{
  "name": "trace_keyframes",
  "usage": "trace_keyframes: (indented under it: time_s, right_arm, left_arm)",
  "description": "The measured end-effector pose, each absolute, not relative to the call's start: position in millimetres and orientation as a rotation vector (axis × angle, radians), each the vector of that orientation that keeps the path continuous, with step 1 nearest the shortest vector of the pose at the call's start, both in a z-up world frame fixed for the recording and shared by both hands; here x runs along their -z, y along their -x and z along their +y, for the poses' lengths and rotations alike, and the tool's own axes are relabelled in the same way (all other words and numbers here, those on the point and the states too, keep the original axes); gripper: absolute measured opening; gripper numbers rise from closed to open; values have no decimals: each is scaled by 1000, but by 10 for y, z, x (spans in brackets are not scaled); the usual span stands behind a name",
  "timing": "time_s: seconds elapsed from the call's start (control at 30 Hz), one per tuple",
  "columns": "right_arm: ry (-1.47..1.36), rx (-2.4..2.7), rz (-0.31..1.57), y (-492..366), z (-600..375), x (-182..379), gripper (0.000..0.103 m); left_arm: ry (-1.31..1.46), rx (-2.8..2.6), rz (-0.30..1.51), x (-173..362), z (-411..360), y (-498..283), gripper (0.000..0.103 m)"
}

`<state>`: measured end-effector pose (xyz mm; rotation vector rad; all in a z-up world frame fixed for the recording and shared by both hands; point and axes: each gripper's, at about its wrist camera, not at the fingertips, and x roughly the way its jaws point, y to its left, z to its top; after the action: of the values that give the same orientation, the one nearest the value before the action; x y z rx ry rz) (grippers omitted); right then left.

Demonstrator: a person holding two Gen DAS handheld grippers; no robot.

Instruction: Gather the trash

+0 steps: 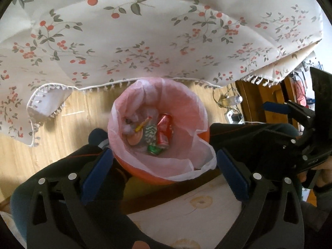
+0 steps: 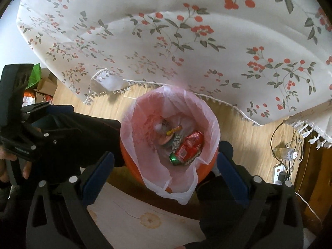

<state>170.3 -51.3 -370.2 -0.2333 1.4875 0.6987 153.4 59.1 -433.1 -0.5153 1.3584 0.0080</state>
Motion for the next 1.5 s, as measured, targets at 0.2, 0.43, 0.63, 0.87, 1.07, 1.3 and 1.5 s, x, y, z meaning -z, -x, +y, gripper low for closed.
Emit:
trace_keyframes:
  time_s: [0.2,0.43,0.63,0.87,1.07,1.3,1.5]
  right_arm:
    - [239,-700,1456,-1659,-530,3545,98]
    - [230,-699,1430,-1624,-598,3362,98]
    - [224,-698,1401,-1600,-647,3184,98]
    - [223,-694,1349,-1556,-689,2903,98]
    - [215,-702,1281,-1490,-743,2523,98]
    - [198,-719,1190,-1404,-791,2010,98]
    - [192,-718,1113,-1318,-838,1593,98]
  left_arm:
    - [489,-25,1339,4176,585,-1493,97]
    - [474,-31,1313,3998,591,-1448,97]
    - [462,-35,1285,3818,605,-1406,97]
    - [440,-39,1242,3536,612,-1333,97]
    - [401,-36,1183,3146,563,-1256,97]
    - [348,-29,1089,2588,480,-1143,97]
    - [331,-23,1021,2214,417,-1003,97]
